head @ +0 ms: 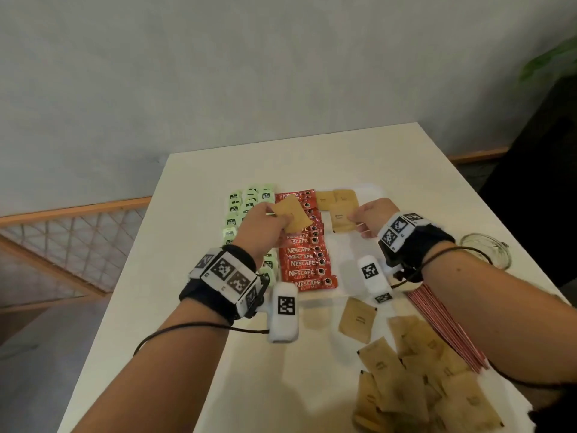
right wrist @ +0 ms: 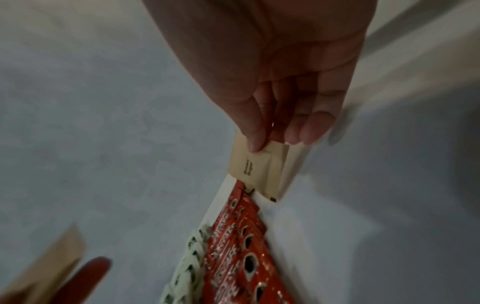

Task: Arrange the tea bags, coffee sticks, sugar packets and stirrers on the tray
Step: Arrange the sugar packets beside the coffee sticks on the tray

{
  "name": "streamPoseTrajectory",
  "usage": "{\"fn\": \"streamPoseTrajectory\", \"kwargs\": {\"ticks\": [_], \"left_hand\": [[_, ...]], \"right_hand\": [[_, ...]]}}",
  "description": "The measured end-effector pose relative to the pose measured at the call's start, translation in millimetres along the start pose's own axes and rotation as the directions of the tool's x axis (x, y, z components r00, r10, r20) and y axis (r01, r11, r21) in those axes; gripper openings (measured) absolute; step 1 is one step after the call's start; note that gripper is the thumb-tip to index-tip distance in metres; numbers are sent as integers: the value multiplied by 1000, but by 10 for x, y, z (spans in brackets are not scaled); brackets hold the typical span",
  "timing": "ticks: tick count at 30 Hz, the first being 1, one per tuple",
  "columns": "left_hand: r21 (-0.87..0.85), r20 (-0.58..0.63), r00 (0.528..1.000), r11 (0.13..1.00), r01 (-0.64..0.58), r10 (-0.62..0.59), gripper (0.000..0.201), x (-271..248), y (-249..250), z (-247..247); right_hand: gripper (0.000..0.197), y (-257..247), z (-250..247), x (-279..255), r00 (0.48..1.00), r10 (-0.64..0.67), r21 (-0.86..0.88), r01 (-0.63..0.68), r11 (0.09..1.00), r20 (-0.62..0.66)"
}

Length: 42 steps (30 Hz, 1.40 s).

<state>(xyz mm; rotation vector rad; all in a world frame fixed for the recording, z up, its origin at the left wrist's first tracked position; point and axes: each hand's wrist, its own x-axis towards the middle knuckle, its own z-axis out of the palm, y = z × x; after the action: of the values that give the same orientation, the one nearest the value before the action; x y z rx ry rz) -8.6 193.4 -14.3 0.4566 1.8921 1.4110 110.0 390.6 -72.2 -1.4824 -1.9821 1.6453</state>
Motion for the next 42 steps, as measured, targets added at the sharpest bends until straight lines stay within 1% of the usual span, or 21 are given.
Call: {"fn": "streamPoseTrajectory", "kwargs": {"ticks": [2, 4, 5, 7, 8, 11, 13, 19, 22, 23, 26, 27, 29, 31, 33, 35, 37, 38, 40, 41, 42], "left_hand": [[13, 21, 1000, 1000, -9, 9, 14, 65, -6, -57], [-9, 43, 999, 1000, -18, 19, 11, 131, -20, -112], [-24, 54, 998, 1000, -18, 19, 11, 162, -28, -138], [-43, 80, 997, 999, -11, 15, 16, 212, -46, -184], [-54, 96, 995, 999, -6, 11, 17, 233, -57, -206], [-91, 133, 991, 996, 7, 5, 10, 306, -69, -259], [-103, 141, 990, 995, 18, -3, 15, 375, -81, -284], [-85, 201, 979, 995, 50, -32, 24, 453, -104, -265], [-81, 215, 976, 995, 62, -44, 20, 458, -84, -234], [-82, 211, 976, 994, 68, -50, 17, 454, -75, -215], [-99, 205, 978, 993, 65, -44, 5, 380, -41, -137], [-90, 197, 980, 995, 50, -32, 6, 359, -38, -109], [-40, 166, 986, 999, 12, -6, 13, 318, -49, -46], [46, 124, 991, 998, -53, 46, 12, 282, -60, 40], [165, 86, 989, 978, -130, 117, 10, 265, -64, 153], [252, 93, 981, 949, -190, 172, 14, 272, -47, 276], [338, 134, 970, 911, -238, 204, 20, 335, -17, 375], [376, 154, 965, 890, -256, 213, 24, 379, 4, 407], [461, 192, 956, 839, -289, 224, 31, 492, 60, 455], [523, 205, 951, 796, -305, 230, 33, 554, 91, 475], [615, 214, 947, 720, -322, 241, 34, 632, 115, 493]], "right_hand": [[13, -23, 76, 114, 999, 14, -48, -16, 999, -41], [12, -26, 137, 278, 998, -1, -79, -4, 997, -58], [14, -19, 166, 377, 998, -10, -93, 4, 996, -70], [25, -39, 230, 489, 995, -8, -122, -5, 993, -103], [25, -68, 262, 495, 992, 0, -140, -18, 990, -127], [12, -120, 338, 516, 979, 8, -166, -42, 985, -202], [10, -103, 365, 551, 977, -1, -178, -38, 983, -215], [23, -48, 368, 569, 968, -2, -99, -24, 995, -251], [30, -60, 295, 444, 967, 49, -9, -53, 999, -250], [31, -57, 266, 395, 970, 45, 1, -46, 999, -241], [22, -56, 182, 186, 985, -59, 7, 61, 998, -162], [19, -61, 155, 105, 988, -91, 31, 96, 995, -126], [20, -85, 99, -56, 991, -126, 109, 129, 986, -37], [22, -117, 54, -188, 987, -146, 159, 134, 978, 67], [21, -133, 23, -283, 973, -176, 126, 158, 979, 148], [13, -131, 2, -332, 957, -220, 77, 209, 975, 188], [7, -117, -34, -311, 955, -254, 31, 252, 967, 155], [7, -106, -59, -277, 957, -261, 11, 262, 965, 124], [7, -92, -119, -180, 965, -250, -10, 252, 968, 81], [8, -85, -148, -124, 970, -236, -16, 237, 971, 65], [8, -70, -180, -52, 976, -212, -30, 214, 976, 45]]}}
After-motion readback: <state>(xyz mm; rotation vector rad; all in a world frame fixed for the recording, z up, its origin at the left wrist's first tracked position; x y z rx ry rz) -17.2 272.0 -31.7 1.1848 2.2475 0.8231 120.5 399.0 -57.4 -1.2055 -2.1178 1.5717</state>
